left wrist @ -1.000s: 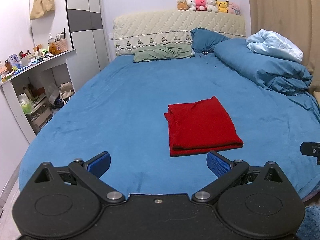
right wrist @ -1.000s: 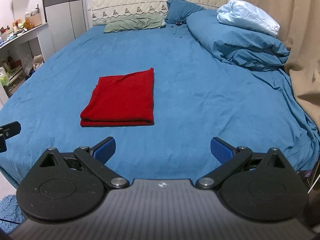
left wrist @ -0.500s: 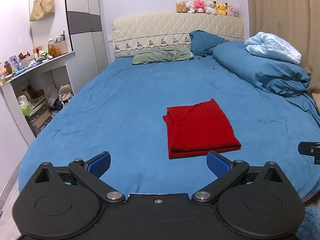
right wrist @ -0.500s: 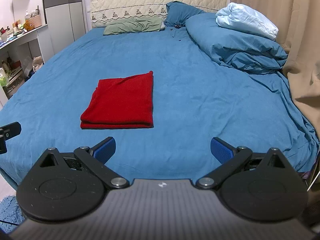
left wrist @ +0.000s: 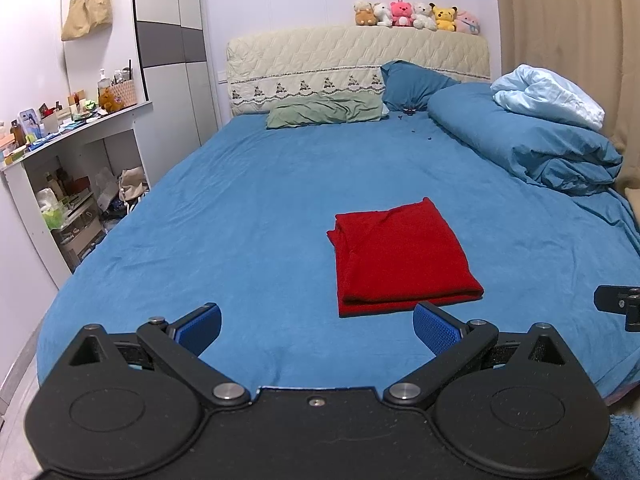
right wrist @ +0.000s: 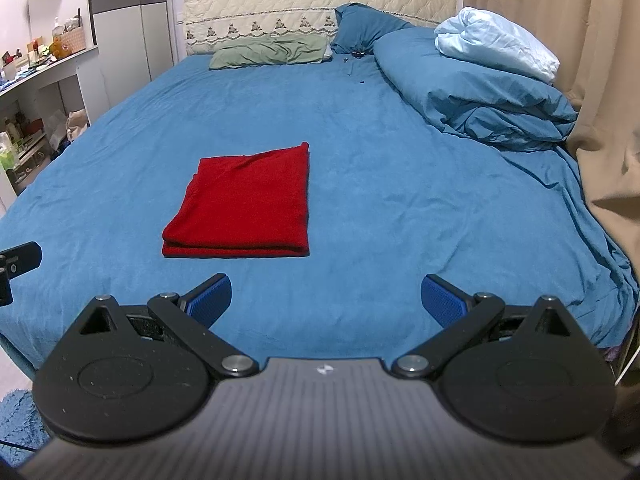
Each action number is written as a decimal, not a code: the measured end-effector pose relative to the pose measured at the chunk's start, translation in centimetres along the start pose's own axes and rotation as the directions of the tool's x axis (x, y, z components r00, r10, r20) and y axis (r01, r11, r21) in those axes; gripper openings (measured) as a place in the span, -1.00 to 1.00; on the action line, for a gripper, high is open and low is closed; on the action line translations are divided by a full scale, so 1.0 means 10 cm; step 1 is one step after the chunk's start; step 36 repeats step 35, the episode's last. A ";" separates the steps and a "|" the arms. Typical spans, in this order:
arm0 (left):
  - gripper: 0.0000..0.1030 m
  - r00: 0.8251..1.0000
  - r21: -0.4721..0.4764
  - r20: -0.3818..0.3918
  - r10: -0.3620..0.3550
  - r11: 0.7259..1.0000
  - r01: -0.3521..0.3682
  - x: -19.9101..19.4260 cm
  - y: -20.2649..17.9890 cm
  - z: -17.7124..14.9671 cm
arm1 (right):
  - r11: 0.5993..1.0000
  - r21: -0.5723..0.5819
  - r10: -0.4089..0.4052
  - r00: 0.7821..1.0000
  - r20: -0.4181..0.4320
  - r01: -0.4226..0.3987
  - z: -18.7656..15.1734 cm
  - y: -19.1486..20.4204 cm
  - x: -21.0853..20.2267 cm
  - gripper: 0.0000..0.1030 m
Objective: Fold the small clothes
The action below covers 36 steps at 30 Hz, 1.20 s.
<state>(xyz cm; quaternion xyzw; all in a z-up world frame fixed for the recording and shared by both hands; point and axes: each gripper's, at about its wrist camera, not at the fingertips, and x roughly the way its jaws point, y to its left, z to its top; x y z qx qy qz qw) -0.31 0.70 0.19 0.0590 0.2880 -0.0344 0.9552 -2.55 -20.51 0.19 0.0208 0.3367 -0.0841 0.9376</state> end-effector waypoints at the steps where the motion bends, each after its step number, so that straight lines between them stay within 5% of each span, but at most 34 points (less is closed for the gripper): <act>1: 1.00 1.000 0.000 0.000 0.001 1.000 -0.001 0.00 -0.01 0.00 | 1.000 0.000 0.001 1.000 0.000 -0.001 0.00 0.00 0.00 1.00; 36: 1.00 0.999 -0.003 0.038 0.016 1.000 -0.016 -0.10 -0.01 -0.04 | 1.000 -0.002 0.024 1.000 0.011 -0.024 0.00 0.03 0.00 1.00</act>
